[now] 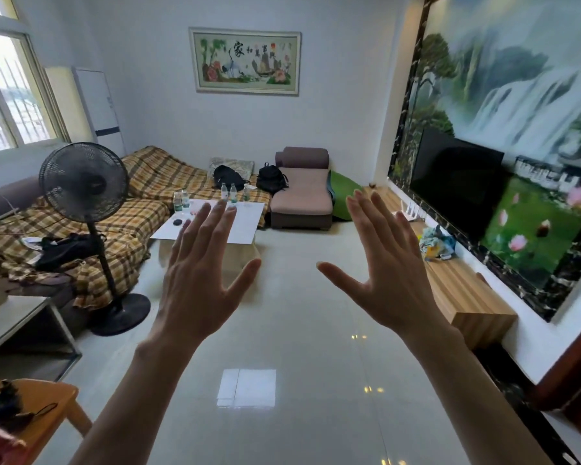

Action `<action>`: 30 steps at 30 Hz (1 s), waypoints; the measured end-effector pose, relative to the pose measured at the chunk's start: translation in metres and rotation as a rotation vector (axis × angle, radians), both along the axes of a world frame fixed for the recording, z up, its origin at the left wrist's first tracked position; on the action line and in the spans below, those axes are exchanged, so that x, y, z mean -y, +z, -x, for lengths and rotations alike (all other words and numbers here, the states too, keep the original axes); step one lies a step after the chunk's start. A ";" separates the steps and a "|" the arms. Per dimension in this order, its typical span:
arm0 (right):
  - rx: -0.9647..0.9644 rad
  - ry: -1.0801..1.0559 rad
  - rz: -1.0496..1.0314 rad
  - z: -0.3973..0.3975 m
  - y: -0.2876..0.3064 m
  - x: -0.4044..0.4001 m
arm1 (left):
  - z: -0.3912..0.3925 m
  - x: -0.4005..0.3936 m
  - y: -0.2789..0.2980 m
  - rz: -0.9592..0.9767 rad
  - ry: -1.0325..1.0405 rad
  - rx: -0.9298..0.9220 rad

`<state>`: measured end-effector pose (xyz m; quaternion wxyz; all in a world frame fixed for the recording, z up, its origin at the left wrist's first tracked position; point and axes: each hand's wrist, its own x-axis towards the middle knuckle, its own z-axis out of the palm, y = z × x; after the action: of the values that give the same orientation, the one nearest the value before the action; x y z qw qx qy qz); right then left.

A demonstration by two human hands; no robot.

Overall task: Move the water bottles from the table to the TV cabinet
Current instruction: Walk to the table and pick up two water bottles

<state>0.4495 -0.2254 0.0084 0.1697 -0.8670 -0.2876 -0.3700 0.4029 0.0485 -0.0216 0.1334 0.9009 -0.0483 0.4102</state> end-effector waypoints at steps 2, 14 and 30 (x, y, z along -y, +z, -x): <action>-0.015 -0.006 0.009 -0.037 0.002 -0.015 | -0.039 -0.016 -0.002 -0.005 -0.005 -0.008; -0.047 -0.064 0.013 -0.233 -0.013 -0.092 | -0.249 -0.092 -0.016 -0.003 -0.058 -0.049; -0.119 -0.054 -0.019 -0.542 -0.048 -0.101 | -0.561 -0.102 -0.045 -0.010 -0.065 -0.104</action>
<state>0.9915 -0.1247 -0.0392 0.1847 -0.8931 -0.2498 -0.3252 0.9641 0.1502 -0.0670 0.1445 0.9195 -0.0726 0.3582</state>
